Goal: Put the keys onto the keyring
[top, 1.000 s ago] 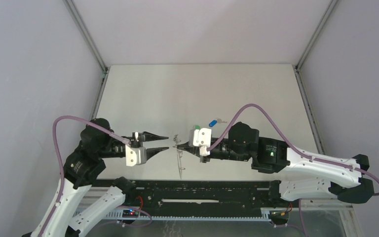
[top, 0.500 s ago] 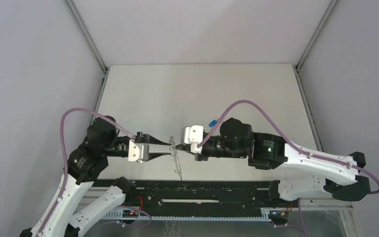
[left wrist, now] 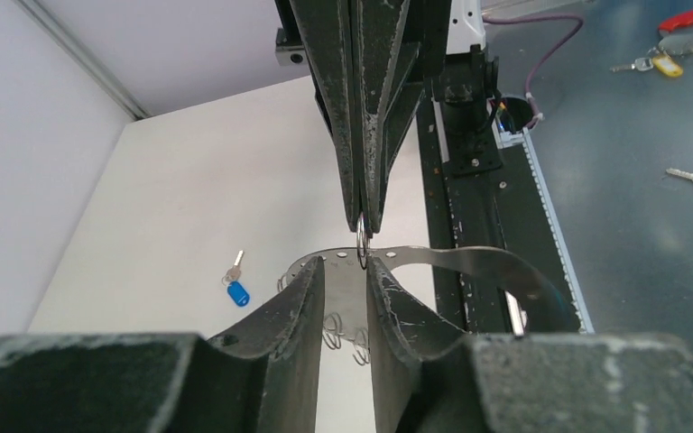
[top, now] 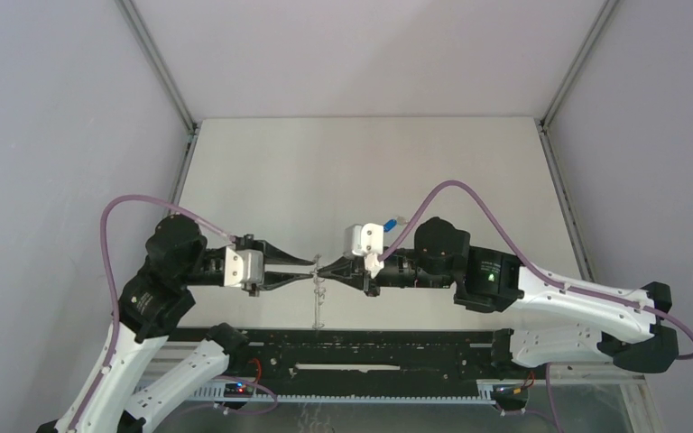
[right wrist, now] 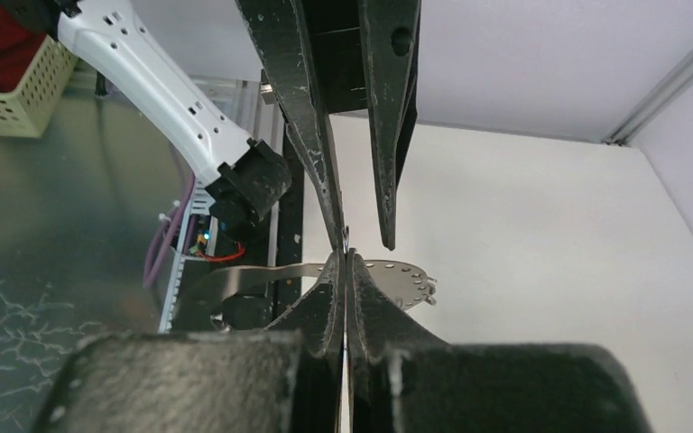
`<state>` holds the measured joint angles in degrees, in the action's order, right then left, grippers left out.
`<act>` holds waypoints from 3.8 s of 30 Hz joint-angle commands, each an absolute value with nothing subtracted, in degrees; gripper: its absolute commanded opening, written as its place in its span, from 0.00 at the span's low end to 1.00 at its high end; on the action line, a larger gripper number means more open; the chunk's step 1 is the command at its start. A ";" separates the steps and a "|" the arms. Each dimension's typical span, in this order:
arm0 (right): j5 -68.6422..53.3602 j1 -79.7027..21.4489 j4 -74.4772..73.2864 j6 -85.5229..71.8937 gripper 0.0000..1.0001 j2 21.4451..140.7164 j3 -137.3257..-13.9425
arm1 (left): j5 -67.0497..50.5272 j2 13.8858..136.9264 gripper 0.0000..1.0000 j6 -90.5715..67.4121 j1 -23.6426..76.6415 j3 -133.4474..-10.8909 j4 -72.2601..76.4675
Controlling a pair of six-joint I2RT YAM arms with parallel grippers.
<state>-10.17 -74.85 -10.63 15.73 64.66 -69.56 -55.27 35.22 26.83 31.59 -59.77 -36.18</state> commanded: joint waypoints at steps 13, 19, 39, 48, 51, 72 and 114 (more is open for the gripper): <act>-10.06 -72.95 18.98 4.65 0.00 59.24 -57.56 | -56.63 34.63 0.19 18.39 31.90 -60.53 -31.05; -10.42 -73.03 22.24 2.46 0.00 60.70 -56.32 | -56.15 34.79 0.10 15.35 31.90 -60.48 -28.26; -29.14 -64.49 -26.35 18.23 0.49 69.47 -84.46 | -52.22 38.40 0.00 27.44 31.90 -64.24 -41.31; -25.24 -68.12 -39.41 22.59 0.43 78.35 -94.97 | -51.09 38.93 0.00 27.88 31.99 -64.67 -42.01; -24.09 -68.70 -38.94 22.84 0.42 78.72 -95.17 | -51.24 38.85 0.00 28.00 31.96 -64.77 -42.08; -19.67 -69.36 -32.68 22.94 0.00 77.30 -91.97 | -52.76 39.02 0.00 28.26 32.08 -64.79 -42.20; -27.76 -64.08 31.88 -7.62 0.00 63.34 -55.20 | -57.80 37.84 0.34 0.94 32.08 -59.27 -20.78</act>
